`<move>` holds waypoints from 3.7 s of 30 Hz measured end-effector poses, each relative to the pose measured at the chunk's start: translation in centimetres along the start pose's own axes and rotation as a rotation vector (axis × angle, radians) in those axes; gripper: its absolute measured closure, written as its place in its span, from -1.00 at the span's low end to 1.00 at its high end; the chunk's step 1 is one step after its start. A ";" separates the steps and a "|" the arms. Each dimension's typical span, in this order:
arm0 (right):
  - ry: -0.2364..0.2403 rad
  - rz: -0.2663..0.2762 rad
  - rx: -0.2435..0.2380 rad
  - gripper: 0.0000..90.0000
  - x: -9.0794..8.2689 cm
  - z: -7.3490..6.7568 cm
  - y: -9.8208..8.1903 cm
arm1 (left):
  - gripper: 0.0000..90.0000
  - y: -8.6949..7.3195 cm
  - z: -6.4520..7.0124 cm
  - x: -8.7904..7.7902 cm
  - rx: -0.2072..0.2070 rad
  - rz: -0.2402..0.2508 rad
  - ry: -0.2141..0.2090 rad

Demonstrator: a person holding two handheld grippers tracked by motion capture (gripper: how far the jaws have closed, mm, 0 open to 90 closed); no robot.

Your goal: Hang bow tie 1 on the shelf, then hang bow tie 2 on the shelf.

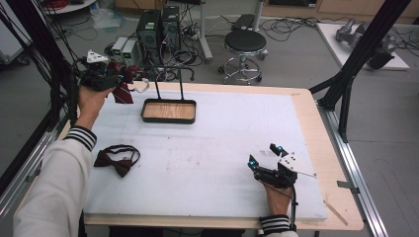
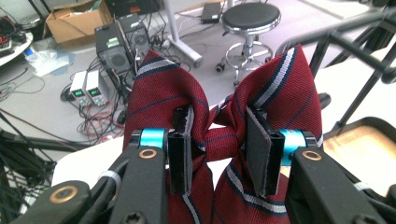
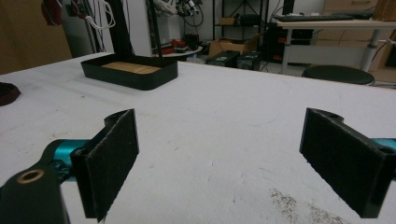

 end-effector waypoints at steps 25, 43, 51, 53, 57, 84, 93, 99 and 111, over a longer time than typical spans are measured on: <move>0.000 0.001 -0.002 -0.76 0.0 0.0 0.0 | 0.43 -3.2 1.5 1.7 0.027 -0.095 -0.050; 0.002 -0.001 0.003 -0.76 -0.1 0.0 0.0 | -0.50 -4.0 2.0 2.4 -0.010 -0.090 -0.165; 0.000 0.006 -0.004 -0.76 -0.1 0.1 0.0 | -0.72 -4.0 2.2 1.0 0.005 -0.002 -0.241; 0.000 0.006 0.001 -0.76 -0.1 0.0 0.0 | -0.72 -3.8 2.2 0.5 0.009 0.025 -0.260; -0.001 0.005 -0.001 -0.76 -0.1 0.0 0.0 | -0.72 -3.7 2.3 -0.4 0.013 0.055 -0.283; 0.001 0.018 -0.004 -0.76 -0.2 0.0 0.0 | -0.72 -10.0 4.0 -8.6 -0.001 0.322 -0.413; 0.002 0.016 -0.012 -0.76 -0.2 0.0 0.0 | -0.72 -11.7 4.9 -9.9 0.004 0.379 -0.411; -0.001 0.017 -0.011 -0.76 -0.2 0.0 -0.1 | -0.72 -13.0 5.0 -10.1 -0.005 0.378 -0.394; 0.001 0.020 -0.012 -0.76 -0.2 0.0 -0.1 | -0.72 -13.1 5.1 -10.1 0.000 0.383 -0.390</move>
Point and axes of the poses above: each handheld gripper's, and its own axes: x roughly forward along the jaws, y roughly out of its top, z roughly to its right, the point moved 1 cm from there along x, roughly forward along the jaws, and after that the axes turned 3 degrees about y, right-handed, at the moved point
